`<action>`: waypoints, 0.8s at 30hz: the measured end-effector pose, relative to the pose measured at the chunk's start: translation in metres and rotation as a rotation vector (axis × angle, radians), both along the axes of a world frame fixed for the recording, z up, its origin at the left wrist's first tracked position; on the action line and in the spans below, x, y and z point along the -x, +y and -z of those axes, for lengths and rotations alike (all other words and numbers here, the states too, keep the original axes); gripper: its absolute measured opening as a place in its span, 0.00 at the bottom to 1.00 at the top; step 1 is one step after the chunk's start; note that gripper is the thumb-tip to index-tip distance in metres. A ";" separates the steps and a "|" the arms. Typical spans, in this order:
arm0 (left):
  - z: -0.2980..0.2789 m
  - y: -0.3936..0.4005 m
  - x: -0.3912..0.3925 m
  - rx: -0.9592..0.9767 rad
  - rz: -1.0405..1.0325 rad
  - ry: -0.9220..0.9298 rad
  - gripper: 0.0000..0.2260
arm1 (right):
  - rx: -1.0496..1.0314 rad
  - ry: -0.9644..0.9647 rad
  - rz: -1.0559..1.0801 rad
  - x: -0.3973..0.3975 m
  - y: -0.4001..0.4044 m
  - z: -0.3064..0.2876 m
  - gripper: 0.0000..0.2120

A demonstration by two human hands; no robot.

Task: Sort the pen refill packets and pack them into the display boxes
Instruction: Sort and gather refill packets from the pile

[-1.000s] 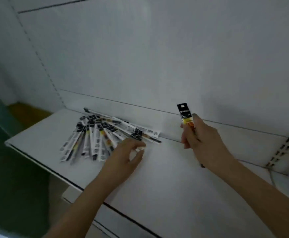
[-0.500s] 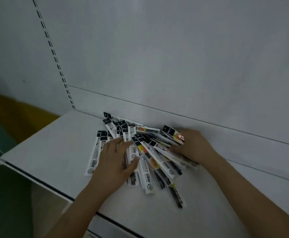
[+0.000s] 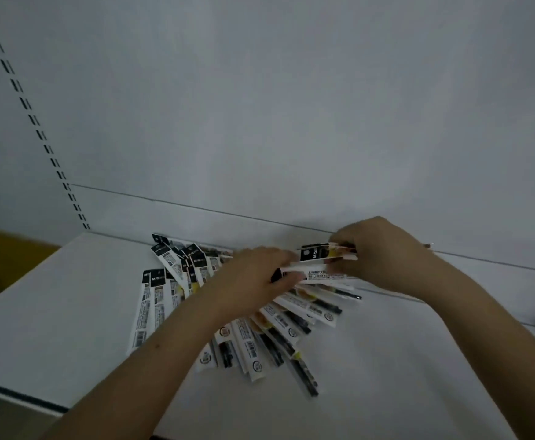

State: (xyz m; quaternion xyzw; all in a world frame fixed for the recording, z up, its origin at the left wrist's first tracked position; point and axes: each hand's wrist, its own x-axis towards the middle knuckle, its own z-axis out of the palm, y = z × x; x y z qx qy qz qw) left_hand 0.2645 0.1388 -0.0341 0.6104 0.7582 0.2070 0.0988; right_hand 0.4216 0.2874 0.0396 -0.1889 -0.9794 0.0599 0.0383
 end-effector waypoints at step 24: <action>0.021 0.020 -0.054 -0.252 -0.289 -1.438 0.11 | 0.477 1.191 0.276 -0.044 -0.014 0.051 0.08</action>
